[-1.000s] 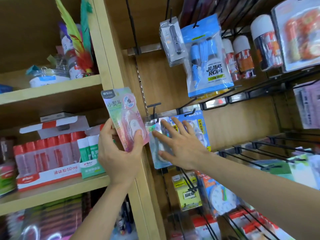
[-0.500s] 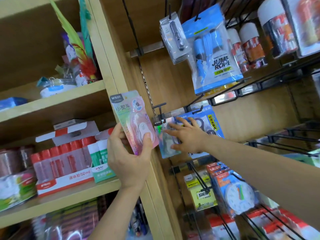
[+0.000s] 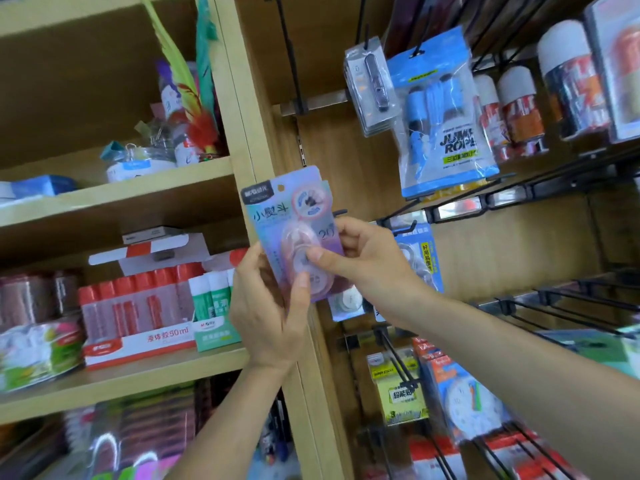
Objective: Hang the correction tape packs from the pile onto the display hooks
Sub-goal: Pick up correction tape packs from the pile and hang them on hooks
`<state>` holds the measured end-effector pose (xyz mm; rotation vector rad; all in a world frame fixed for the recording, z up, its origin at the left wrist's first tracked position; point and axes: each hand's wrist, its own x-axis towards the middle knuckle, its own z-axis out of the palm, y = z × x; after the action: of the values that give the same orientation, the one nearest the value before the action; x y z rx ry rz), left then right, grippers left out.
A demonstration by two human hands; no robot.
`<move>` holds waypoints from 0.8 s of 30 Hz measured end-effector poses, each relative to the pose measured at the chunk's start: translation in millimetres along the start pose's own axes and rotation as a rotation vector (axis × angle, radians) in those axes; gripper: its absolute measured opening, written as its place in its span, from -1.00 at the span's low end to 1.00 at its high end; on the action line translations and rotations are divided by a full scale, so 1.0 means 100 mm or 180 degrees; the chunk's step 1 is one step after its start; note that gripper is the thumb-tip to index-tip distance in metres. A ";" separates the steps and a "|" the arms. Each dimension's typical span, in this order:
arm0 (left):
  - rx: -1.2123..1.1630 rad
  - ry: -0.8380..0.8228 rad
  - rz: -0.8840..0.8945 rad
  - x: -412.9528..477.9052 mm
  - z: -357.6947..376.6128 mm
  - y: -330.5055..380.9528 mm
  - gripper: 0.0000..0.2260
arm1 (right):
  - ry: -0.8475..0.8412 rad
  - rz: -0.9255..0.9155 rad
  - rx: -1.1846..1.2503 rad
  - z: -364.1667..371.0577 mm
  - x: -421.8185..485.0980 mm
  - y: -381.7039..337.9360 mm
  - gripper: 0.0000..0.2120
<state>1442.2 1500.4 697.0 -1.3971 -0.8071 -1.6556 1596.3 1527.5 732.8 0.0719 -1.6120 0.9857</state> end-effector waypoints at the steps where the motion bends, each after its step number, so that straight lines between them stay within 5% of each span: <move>1: 0.0082 -0.0024 0.0077 0.00 0.00 -0.01 -0.50 | 0.0090 -0.0137 -0.0085 -0.01 -0.01 -0.03 -0.79; 8: 0.0907 -0.0259 0.0217 0.02 0.04 -0.08 -0.58 | 0.0499 -0.0452 -0.0504 -0.44 -0.19 -0.08 -0.79; 18: 0.1874 -0.0826 0.0391 -0.09 -0.05 -0.07 -0.38 | 0.0427 0.0179 -0.0730 -0.75 -0.38 0.31 -0.81; 24: 0.1759 -0.0858 0.0328 -0.10 -0.04 -0.09 -0.39 | 0.0541 0.0374 -0.1254 -0.74 -0.38 0.52 -0.83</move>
<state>1433.2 1502.7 686.6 -1.2440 -1.2148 -1.0601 1638.6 1589.3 669.4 -0.3697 -1.6367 0.7247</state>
